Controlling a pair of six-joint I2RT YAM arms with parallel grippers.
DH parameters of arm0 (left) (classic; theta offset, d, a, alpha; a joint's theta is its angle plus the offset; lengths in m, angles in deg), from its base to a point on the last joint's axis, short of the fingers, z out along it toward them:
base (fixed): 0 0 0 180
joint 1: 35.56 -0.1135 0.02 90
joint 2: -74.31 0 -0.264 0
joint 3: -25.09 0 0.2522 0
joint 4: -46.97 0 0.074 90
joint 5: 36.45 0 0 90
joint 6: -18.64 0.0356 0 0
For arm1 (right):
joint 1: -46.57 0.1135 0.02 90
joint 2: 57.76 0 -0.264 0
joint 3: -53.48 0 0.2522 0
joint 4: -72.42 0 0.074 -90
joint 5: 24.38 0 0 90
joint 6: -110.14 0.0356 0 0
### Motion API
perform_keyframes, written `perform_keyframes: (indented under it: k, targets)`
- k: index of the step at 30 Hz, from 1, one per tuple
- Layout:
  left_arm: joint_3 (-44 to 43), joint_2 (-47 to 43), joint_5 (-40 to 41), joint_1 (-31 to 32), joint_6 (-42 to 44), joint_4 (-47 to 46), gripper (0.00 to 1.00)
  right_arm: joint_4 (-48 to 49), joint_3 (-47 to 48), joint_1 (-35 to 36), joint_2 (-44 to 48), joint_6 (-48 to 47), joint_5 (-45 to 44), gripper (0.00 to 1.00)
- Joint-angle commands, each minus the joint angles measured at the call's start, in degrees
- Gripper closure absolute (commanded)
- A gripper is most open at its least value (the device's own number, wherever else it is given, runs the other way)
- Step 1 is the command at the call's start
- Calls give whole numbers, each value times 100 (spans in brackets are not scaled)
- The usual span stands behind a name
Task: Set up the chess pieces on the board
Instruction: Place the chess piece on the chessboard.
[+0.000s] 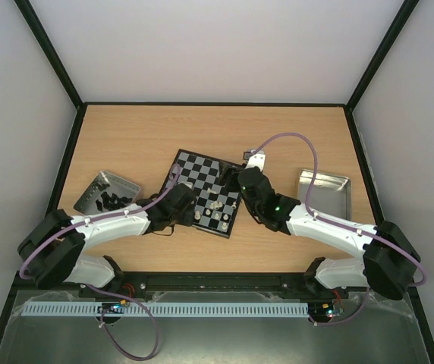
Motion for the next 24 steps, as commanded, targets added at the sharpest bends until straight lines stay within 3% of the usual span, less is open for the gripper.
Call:
perform_keyframes:
  k: [1,8,18,24]
  targets:
    - [32,61,152,41,-55,3,87,96,-14,10,-79,100,-101,20]
    - [-8,-26,72,42,-29,95,75,91,-5,10,-79,87,-78,20]
    - [-510,-515,109,35,-48,462,64,47,-5,6,43,123,-114,20]
    - [-994,-1022,196,-99,-66,832,59,-497,258,-41,26,-5,-118,24]
